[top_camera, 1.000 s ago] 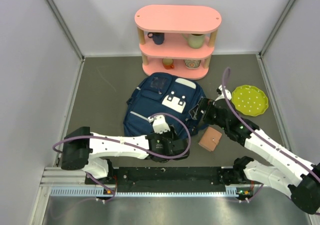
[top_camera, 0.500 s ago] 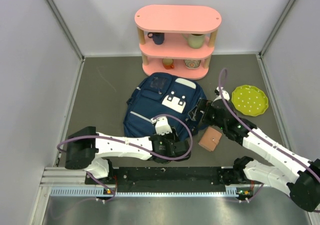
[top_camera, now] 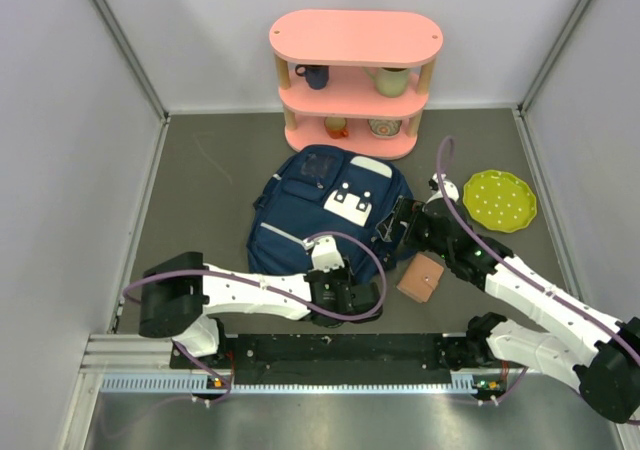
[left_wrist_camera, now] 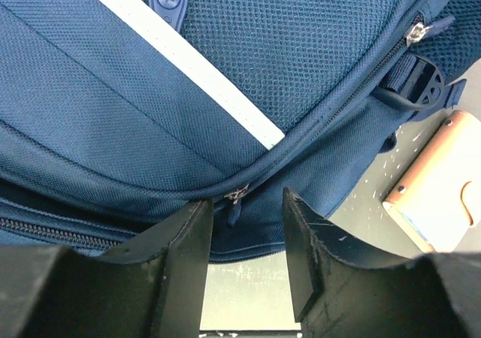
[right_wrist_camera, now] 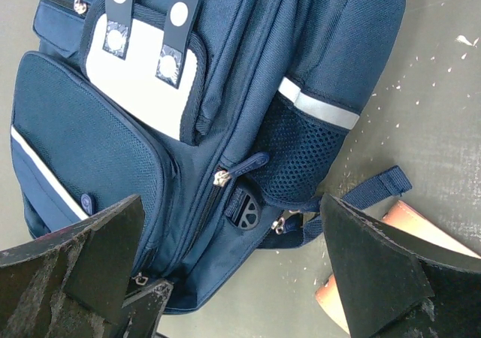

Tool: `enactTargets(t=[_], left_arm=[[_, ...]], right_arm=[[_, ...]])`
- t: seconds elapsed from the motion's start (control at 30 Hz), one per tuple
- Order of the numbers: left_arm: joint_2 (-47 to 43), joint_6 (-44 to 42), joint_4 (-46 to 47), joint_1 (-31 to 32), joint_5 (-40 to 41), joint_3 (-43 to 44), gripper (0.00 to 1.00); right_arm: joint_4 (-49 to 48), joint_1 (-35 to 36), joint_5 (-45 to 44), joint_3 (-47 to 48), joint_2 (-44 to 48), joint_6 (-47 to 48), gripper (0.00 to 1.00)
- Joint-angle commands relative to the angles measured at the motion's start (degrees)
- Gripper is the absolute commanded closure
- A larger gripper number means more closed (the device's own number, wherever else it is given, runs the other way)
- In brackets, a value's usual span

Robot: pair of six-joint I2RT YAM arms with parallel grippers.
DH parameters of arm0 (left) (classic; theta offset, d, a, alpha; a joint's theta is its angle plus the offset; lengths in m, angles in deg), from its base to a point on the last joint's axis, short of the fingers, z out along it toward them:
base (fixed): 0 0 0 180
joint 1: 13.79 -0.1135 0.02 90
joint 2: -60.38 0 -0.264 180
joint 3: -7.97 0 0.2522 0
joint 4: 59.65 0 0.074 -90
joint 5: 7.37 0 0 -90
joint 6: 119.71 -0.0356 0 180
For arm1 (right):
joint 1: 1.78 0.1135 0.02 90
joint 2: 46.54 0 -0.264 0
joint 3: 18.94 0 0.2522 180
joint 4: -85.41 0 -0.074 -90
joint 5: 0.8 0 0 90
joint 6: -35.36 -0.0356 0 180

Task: Pack the student bag
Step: Unzip the student bag at the center of the board.

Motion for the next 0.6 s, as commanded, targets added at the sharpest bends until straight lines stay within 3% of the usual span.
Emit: enactTargets(t=[0.0, 0.07, 0.23, 0.37, 0.47, 0.57], left_arm=[[2.2, 0.1, 2.5, -1.3, 1.0, -0.2, 0.55], [2.7, 0.1, 2.7, -2.0, 1.1, -0.2, 0.64], [2.9, 1.0, 3.8, -3.0, 1.5, -1.6, 0.7], [2.4, 0.7, 4.2, -3.2, 2.0, -2.0, 0.83], [2.3, -0.1, 4.2, -3.2, 2.2, -2.0, 1.0], [1.6, -1.7, 4.1, -3.2, 2.4, -2.0, 1.0]], right_arm=[[-2.2, -0.3, 0.4, 1.0, 0.4, 0.4, 0.01], [-2.0, -0.2, 0.5, 1.0, 0.6, 0.3, 0.01], [-1.8, -0.3, 0.3, 0.9, 1.0, 0.4, 0.01], [-1.8, -0.3, 0.5, 1.0, 0.8, 0.4, 0.01], [-1.8, -0.3, 0.8, 1.1, 0.5, 0.4, 0.01], [-1.8, -0.3, 2.5, 1.4, 0.6, 0.2, 0.01]])
